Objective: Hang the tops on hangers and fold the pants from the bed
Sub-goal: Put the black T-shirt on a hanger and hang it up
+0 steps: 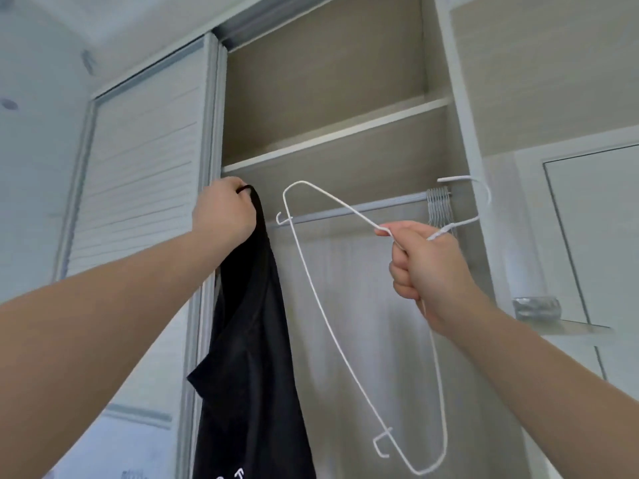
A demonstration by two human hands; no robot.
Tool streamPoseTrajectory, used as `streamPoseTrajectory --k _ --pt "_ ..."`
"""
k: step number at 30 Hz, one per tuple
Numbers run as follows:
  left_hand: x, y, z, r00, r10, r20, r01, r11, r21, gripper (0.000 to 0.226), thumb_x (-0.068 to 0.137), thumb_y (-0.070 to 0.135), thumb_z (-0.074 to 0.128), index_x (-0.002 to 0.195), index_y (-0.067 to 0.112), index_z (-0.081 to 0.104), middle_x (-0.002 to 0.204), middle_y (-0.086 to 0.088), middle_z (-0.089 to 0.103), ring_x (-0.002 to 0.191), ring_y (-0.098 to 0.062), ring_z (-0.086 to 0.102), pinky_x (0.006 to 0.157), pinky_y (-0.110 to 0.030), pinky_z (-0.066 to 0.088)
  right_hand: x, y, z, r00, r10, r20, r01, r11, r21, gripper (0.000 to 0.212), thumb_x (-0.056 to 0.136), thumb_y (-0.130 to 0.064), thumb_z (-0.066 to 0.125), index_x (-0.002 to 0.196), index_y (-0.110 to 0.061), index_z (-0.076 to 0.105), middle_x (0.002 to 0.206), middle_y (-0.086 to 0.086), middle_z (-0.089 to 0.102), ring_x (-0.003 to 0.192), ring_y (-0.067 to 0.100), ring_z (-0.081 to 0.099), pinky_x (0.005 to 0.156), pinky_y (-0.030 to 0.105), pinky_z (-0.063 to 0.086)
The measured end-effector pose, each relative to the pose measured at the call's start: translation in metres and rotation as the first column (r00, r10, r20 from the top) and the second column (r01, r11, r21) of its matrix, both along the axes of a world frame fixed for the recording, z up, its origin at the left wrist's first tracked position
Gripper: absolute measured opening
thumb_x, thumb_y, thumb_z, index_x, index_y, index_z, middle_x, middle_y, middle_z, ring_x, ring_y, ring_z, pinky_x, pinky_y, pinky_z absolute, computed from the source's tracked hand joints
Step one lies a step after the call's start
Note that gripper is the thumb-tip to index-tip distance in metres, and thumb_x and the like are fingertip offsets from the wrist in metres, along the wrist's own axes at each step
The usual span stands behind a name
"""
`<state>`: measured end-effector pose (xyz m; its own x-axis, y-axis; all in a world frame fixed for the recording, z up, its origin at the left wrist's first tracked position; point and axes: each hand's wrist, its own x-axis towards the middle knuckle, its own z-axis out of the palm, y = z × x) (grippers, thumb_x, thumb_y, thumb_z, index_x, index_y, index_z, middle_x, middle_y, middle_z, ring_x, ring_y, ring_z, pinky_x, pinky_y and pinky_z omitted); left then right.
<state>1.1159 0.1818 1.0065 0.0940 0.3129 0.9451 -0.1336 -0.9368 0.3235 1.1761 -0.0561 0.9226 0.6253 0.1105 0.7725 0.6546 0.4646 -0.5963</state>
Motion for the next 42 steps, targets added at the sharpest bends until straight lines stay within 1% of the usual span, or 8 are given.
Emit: streamPoseTrajectory --k 7,10,19,25,29,34,38,42 --pt "-0.118 -0.022 -0.009 0.959 0.280 -0.043 -0.279 0.960 0.011 0.028 0.099 0.013 0.042 0.103 0.011 0.069 0.096 -0.006 0.066 0.084 -0.026 0.052 0.074 -0.030 0.035 -0.066 -0.026 -0.022 0.980 0.198 0.016 -0.198 0.980 0.013 0.030 0.098 -0.012 0.048 0.078 -0.022 0.068 0.045 -0.009 0.028 0.034 0.007 0.019 0.038 0.012 0.017" --pt "-0.168 -0.027 -0.010 0.903 0.412 -0.126 -0.412 0.911 0.026 0.027 0.099 0.015 0.043 0.100 0.010 0.069 0.095 -0.008 0.066 0.088 -0.033 0.057 0.073 -0.032 0.038 -0.092 -0.022 -0.026 0.952 0.306 -0.027 -0.306 0.952 0.000 0.038 0.099 -0.012 0.049 0.071 -0.025 0.071 0.048 -0.007 0.026 0.037 0.008 0.017 0.039 0.013 0.015" --pt "-0.340 -0.038 -0.042 0.530 0.745 -0.405 -0.760 0.629 0.162 0.026 0.099 0.028 0.048 0.107 0.025 0.072 0.107 -0.005 0.068 0.094 -0.033 0.058 0.075 -0.035 0.046 -0.180 0.009 -0.065 0.741 0.671 -0.025 -0.670 0.742 0.019 0.026 0.102 -0.014 0.049 0.086 -0.014 0.070 0.049 -0.005 0.023 0.037 0.007 0.015 0.039 0.012 0.015" --pt "-0.463 -0.051 -0.099 0.394 0.731 -0.557 -0.839 0.534 0.107 0.024 0.095 0.024 0.052 0.086 0.018 0.073 0.087 -0.004 0.069 0.084 -0.030 0.061 0.075 -0.035 0.052 -0.247 0.032 -0.123 0.453 0.890 -0.051 -0.888 0.446 -0.111 0.022 0.088 -0.026 0.058 0.093 -0.009 0.072 0.049 -0.005 0.024 0.037 0.007 0.015 0.043 0.009 0.022" --pt "-0.532 -0.065 -0.155 0.408 0.663 -0.628 -0.859 0.511 -0.019 0.024 0.093 0.021 0.055 0.080 0.017 0.075 0.078 -0.005 0.071 0.079 -0.027 0.065 0.072 -0.034 0.051 -0.298 0.050 -0.176 0.346 0.928 -0.141 -0.921 0.308 -0.238 0.032 0.075 -0.036 0.065 0.091 -0.010 0.074 0.050 -0.002 0.022 0.040 0.008 0.014 0.045 0.011 0.020" --pt "-0.593 -0.089 -0.231 0.460 0.590 -0.663 -0.851 0.507 -0.138 0.025 0.094 0.022 0.055 0.083 0.031 0.076 0.080 0.016 0.071 0.079 -0.005 0.064 0.064 -0.023 0.047 -0.365 0.064 -0.239 0.262 0.921 -0.288 -0.931 0.162 -0.328 0.028 0.077 -0.035 0.063 0.089 -0.013 0.074 0.052 0.001 0.021 0.042 0.011 0.014 0.043 0.012 0.017" --pt "-0.627 -0.109 -0.289 0.443 0.527 -0.725 -0.866 0.462 -0.194 0.022 0.095 0.023 0.056 0.082 0.027 0.073 0.081 0.006 0.072 0.078 -0.013 0.064 0.071 -0.028 0.051 -0.422 0.067 -0.288 0.339 0.909 -0.241 -0.851 0.187 -0.491 0.026 0.100 -0.015 0.053 0.086 -0.023 0.074 0.047 -0.004 0.027 0.041 0.012 0.021 0.040 0.019 0.019" --pt "-0.660 -0.130 -0.340 0.434 0.461 -0.774 -0.878 0.410 -0.248 0.022 0.095 0.020 0.055 0.087 0.016 0.075 0.079 -0.006 0.071 0.074 -0.022 0.064 0.066 -0.032 0.050 -0.468 0.058 -0.323 0.445 0.895 -0.007 -0.698 0.342 -0.629 0.020 0.099 -0.030 0.055 0.090 -0.032 0.073 0.054 -0.007 0.056 0.048 0.011 0.046 0.047 0.021 0.035"
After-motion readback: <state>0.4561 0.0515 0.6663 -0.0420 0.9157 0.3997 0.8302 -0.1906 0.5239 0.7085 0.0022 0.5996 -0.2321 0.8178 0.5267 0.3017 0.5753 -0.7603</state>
